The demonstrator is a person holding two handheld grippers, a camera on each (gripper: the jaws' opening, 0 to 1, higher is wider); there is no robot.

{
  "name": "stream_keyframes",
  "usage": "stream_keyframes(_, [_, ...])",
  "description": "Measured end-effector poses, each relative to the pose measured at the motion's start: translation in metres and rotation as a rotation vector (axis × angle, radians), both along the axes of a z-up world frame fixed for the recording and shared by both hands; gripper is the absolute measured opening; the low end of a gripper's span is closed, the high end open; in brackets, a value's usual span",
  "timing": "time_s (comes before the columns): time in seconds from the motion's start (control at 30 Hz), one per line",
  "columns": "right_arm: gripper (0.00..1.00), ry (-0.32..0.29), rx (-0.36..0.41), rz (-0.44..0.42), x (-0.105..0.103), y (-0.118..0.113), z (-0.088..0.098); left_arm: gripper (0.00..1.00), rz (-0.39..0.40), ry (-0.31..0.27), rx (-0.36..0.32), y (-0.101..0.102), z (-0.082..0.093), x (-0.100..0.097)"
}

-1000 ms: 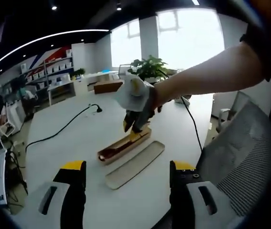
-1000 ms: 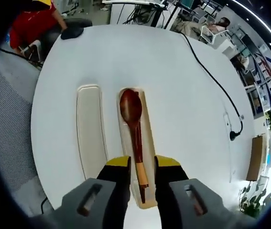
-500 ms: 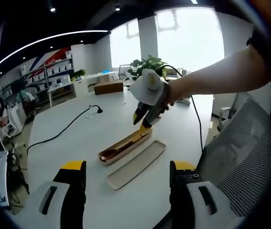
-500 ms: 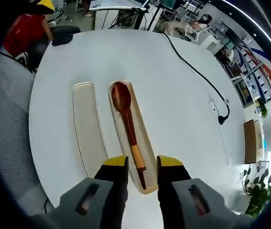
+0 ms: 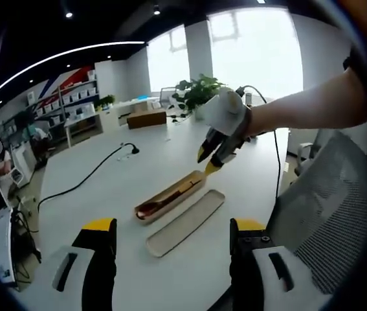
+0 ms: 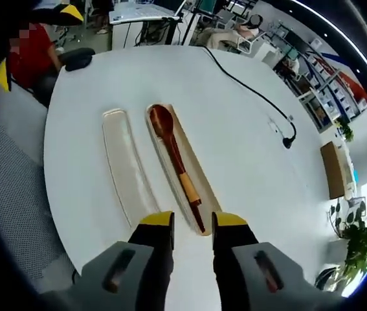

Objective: Arrange the utensils inside the cutlery case until each visible utensil rests in its matching compartment.

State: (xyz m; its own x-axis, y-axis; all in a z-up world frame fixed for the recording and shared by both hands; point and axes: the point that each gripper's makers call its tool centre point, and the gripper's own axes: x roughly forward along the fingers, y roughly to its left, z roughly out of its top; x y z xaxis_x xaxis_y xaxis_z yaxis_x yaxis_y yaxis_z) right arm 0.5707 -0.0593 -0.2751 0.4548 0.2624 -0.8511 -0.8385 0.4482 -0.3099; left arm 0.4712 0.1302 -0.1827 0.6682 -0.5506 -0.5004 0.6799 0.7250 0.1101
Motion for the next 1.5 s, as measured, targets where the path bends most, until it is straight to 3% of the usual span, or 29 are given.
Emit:
stream_keyframes(0.57, [0.21, -0.024, 0.122, -0.128, -0.044, -0.034, 0.023, 0.73, -0.007, 0.038, 0.015, -0.001, -0.011, -0.004])
stream_keyframes(0.83, [0.21, -0.026, 0.178, -0.161, -0.061, -0.032, 0.026, 0.73, -0.026, 0.059, 0.042, -0.002, -0.02, -0.013])
stream_keyframes(0.93, [0.21, -0.052, 0.172, -0.147, -0.062, -0.033, 0.025, 0.74, -0.037, 0.079, 0.035, -0.004, -0.022, -0.017])
stream_keyframes(1.3, [0.22, 0.008, 0.218, -0.159, -0.069, -0.035, 0.011, 0.74, -0.056, 0.101, 0.017, -0.014, -0.023, -0.02])
stream_keyframes(1.37, [0.22, 0.031, 0.229, -0.164, -0.069, -0.036, 0.006, 0.74, -0.057, 0.093, 0.044, -0.013, -0.024, -0.018])
stream_keyframes(1.5, [0.22, 0.049, 0.234, -0.15, -0.071, -0.032, 0.004, 0.74, -0.037, 0.122, -0.012, -0.012, -0.023, -0.015])
